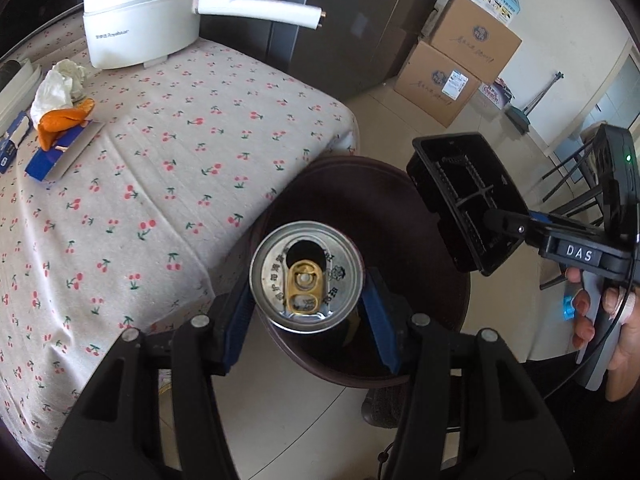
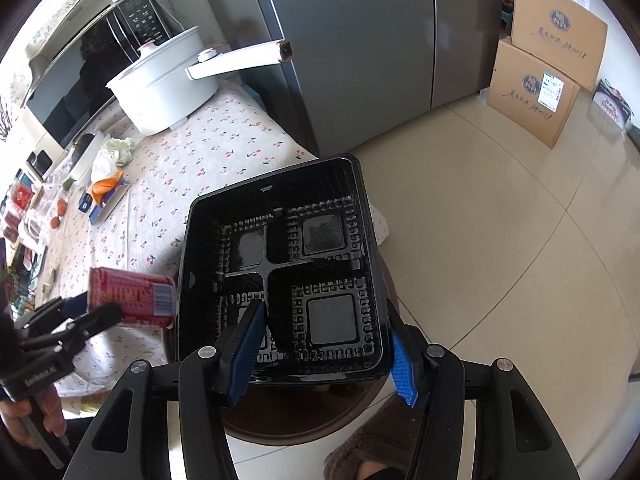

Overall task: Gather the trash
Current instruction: 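Carry the can and tray over the brown bin and release both, then reach the left tool to the white nut snack bag and grasp it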

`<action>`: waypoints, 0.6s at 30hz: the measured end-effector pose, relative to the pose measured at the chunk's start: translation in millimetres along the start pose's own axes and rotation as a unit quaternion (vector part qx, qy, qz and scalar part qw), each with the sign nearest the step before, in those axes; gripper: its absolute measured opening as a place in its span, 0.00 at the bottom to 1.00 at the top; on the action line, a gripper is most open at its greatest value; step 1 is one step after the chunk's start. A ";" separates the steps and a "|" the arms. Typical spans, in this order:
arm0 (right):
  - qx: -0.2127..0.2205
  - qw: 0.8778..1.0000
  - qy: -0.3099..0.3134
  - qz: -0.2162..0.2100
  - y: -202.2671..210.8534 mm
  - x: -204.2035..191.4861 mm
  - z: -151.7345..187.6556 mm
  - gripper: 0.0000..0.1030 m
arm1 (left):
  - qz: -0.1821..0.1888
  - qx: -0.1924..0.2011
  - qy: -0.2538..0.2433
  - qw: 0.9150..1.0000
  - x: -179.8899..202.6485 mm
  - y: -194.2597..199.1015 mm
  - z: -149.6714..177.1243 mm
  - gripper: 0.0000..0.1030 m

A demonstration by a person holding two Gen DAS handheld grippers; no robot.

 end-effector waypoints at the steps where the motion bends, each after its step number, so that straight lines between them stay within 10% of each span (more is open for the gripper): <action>1: -0.001 1.000 0.000 0.000 0.4 -0.6 -0.1 0.56 | -0.012 0.002 0.000 1.000 -1.4 -1.0 0.2 0.58; 4: -0.002 1.000 0.000 -0.001 0.6 0.5 1.4 0.56 | -0.045 0.030 0.010 0.998 -11.4 7.1 -3.0 0.86; 13: -0.019 1.000 0.004 -0.004 -6.7 -5.7 2.9 0.59 | -0.070 0.048 0.080 0.993 -65.1 31.4 -4.7 0.90; 18: -0.028 0.999 -0.015 -0.009 -10.2 -9.0 1.1 0.77 | -0.083 0.057 0.105 0.989 -90.4 50.0 1.6 0.90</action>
Point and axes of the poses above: each gripper's, at about its wrist camera, not at the fingertips, and y roughly against the way its jaws point, x to its right, z to its underside, the point moved 4 cm from there along -y, roughly the way its jaws point, and after that the axes turned 8 degrees about y, right-handed, at the moved point
